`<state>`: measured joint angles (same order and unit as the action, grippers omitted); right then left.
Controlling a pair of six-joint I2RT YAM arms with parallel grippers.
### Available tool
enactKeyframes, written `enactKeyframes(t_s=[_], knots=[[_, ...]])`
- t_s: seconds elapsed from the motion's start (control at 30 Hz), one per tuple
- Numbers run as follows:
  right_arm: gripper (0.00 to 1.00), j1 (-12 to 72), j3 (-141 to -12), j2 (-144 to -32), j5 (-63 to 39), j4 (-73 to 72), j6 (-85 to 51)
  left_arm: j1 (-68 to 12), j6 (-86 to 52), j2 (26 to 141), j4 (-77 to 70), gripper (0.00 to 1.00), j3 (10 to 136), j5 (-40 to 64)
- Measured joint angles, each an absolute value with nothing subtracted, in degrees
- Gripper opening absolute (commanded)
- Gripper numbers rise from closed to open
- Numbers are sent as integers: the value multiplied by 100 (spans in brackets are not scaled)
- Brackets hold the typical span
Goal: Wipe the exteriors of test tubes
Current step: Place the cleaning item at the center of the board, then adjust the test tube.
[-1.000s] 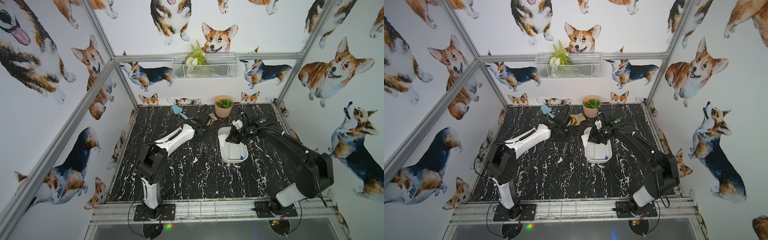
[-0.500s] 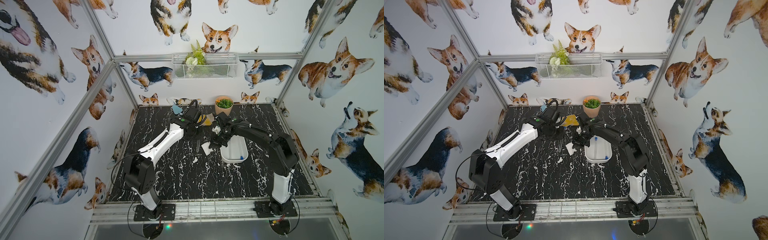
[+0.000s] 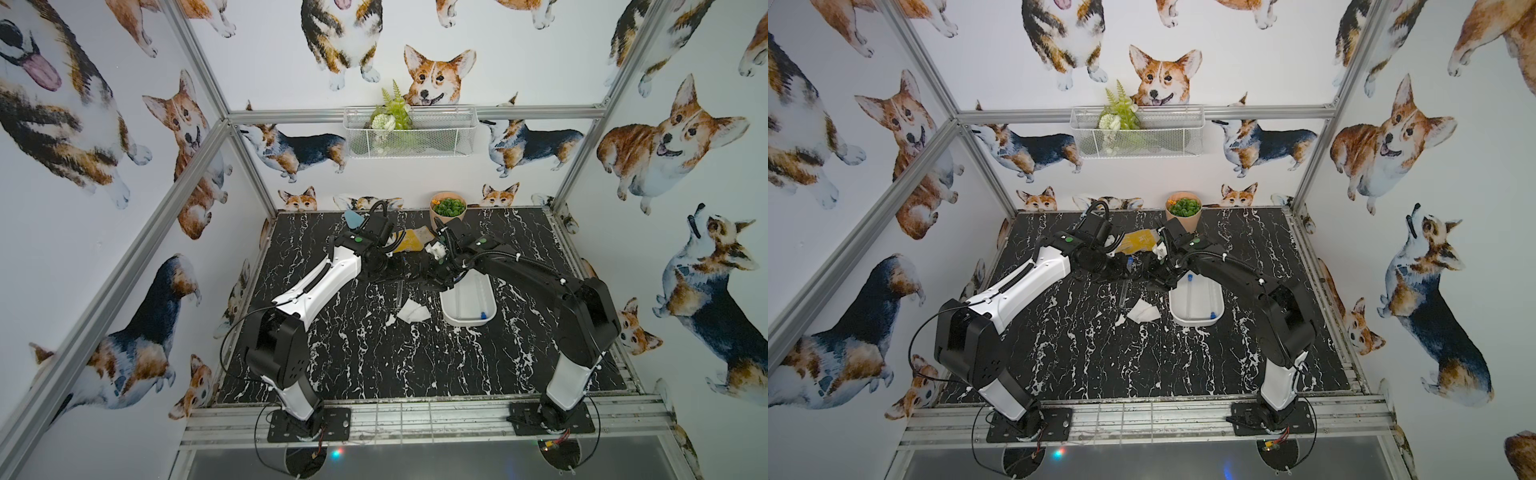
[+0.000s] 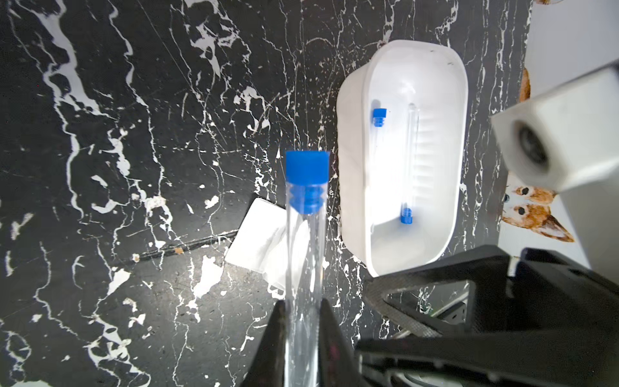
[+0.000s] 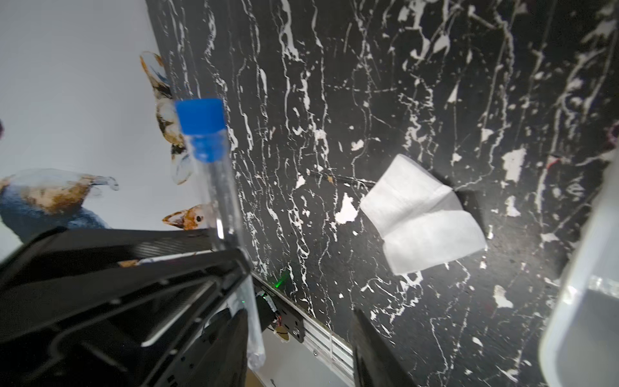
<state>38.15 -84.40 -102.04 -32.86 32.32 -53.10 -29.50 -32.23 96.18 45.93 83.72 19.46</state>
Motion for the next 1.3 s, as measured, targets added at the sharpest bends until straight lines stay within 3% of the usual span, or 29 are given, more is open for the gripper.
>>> enactKeyframes(t_s=[0.23,0.67,0.87,1.3], knots=[[50,3809,-8521,-10278,-3301,2338,-5994,-2910,-3422,9579,4525,15,8237,2185],[33,3811,-8779,-10600,-3444,1831,-6265,-2930,-3518,9384,4388,15,8193,2650],[45,3712,-8641,-10357,-3446,1879,-6265,-2932,-3518,9382,4381,15,8195,2661],[47,3190,-8093,-9603,-3454,2532,-6012,-2928,-3511,9406,4370,16,8324,2624]])
